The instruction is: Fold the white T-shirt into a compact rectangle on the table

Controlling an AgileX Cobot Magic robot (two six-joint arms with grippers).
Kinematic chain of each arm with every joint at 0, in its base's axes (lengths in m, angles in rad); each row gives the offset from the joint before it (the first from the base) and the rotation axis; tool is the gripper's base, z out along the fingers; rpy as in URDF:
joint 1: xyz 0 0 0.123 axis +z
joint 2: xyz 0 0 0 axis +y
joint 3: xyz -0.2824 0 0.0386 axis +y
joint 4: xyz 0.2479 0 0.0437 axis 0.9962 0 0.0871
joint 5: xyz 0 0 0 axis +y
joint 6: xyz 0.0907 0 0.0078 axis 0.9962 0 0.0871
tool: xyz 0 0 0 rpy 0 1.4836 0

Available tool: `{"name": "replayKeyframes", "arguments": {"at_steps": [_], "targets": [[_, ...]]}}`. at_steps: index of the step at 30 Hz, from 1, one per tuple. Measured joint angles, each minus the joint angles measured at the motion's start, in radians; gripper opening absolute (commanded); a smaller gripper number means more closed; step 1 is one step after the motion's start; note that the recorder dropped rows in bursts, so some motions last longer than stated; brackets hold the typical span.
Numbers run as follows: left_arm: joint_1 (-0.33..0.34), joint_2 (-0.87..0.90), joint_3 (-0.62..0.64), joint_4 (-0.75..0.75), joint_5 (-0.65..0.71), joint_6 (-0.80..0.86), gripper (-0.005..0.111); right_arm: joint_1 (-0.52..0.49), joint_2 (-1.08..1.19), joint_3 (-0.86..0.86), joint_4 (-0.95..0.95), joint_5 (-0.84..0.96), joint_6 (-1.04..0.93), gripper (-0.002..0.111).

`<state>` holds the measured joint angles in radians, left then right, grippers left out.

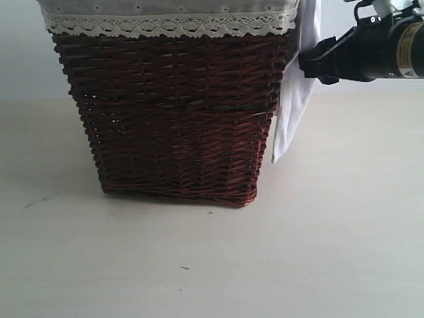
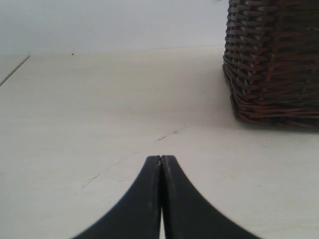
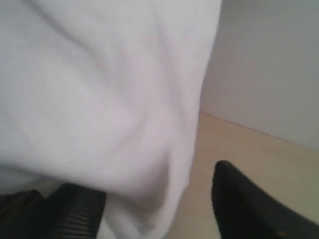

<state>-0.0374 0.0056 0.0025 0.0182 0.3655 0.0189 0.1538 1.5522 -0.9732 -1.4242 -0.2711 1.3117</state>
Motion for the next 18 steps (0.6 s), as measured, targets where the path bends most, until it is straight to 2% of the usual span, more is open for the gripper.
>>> {"name": "replayKeyframes", "arguments": {"at_steps": [2,3,7,13,18], "targets": [[0.0,0.0,0.0,0.0,0.0,0.0,0.0,0.0,0.023,-0.012,0.008,-0.04,-0.002,0.008],[0.0,0.0,0.0,0.0,0.0,0.0,0.0,0.0,0.035,-0.018,0.011,-0.06,-0.002,0.0],[0.0,0.0,0.0,0.0,0.0,0.0,0.0,0.004,0.058,-0.062,0.005,-0.048,-0.015,0.0],[0.0,0.0,0.0,0.0,0.0,0.0,0.0,0.005,-0.043,-0.144,-0.021,0.218,-0.021,0.0],[0.0,0.0,0.0,0.0,0.0,0.0,0.0,0.005,-0.151,-0.254,-0.021,0.291,-0.023,0.0]]}}
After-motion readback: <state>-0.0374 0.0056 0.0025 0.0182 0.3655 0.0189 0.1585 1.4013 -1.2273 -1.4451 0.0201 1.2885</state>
